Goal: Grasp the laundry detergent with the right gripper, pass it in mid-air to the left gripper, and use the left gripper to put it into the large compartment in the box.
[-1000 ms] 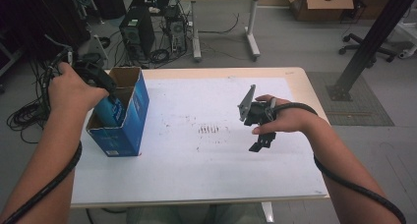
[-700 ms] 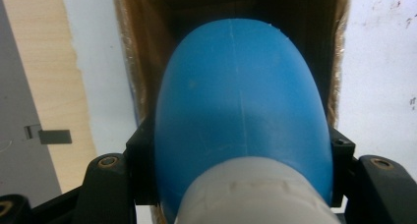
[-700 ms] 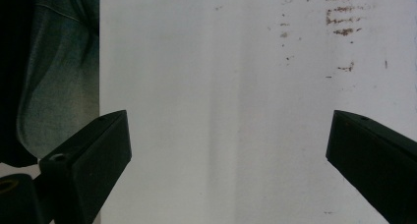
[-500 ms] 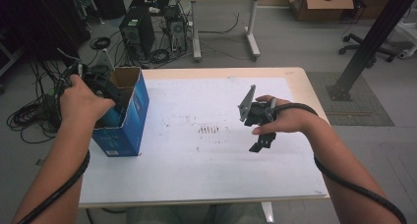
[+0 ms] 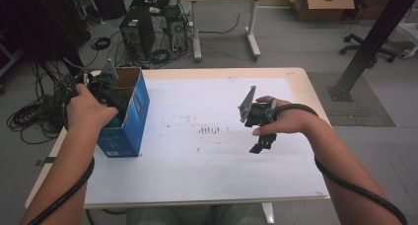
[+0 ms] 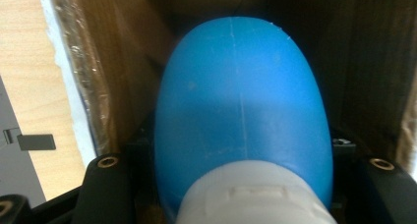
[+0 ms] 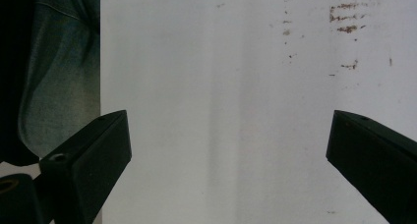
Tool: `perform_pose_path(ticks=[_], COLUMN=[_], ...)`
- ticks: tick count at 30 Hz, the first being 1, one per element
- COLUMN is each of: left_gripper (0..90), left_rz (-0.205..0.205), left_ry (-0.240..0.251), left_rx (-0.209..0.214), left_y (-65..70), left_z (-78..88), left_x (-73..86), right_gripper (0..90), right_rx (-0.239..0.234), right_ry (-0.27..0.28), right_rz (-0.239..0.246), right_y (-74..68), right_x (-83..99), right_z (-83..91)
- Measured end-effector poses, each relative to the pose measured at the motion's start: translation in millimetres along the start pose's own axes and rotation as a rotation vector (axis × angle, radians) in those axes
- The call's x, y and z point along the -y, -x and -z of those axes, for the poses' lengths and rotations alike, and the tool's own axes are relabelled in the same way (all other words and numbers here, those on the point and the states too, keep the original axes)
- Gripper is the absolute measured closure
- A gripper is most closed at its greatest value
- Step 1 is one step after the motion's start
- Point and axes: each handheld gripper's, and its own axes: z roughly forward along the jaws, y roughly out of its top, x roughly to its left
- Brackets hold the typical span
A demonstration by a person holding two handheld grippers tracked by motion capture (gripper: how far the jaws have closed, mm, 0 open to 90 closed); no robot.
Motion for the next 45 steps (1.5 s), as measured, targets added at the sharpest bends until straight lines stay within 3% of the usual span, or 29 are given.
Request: perform_pose_path(ticks=[17, 23, 29, 41, 45], left_gripper=[37.4, 30.5, 29.6, 28.3, 23.7], left_rz=[0.002, 0.000, -0.016, 0.006, 0.000], left_ry=[0.018, 0.037, 0.036, 0.040, 0.061], left_rx=[0.006, 0.030, 0.008, 0.011, 0.006], left_y=[-3.1, -2.9, 0.9, 1.3, 1.4], left_z=[-2.1, -1.0, 0.6, 14.7, 21.5], left_x=[-0.4, -0.6, -1.3, 0.9, 2.8], right_gripper=[3.5, 3.3, 3.3, 3.3, 3.3], right_rx=[-0.019, -0.019, -0.032, -0.025, -0.022], right_ry=[0.002, 0.004, 0.007, 0.012, 0.016], right_rz=[0.005, -0.001, 0.000, -0.002, 0.000], right_y=[0.1, 0.9, 0.2, -0.4, -1.3], right_x=[-0.3, 2.4, 3.5, 5.8, 5.6], right_z=[-3.8, -3.3, -3.0, -2.3, -0.7])
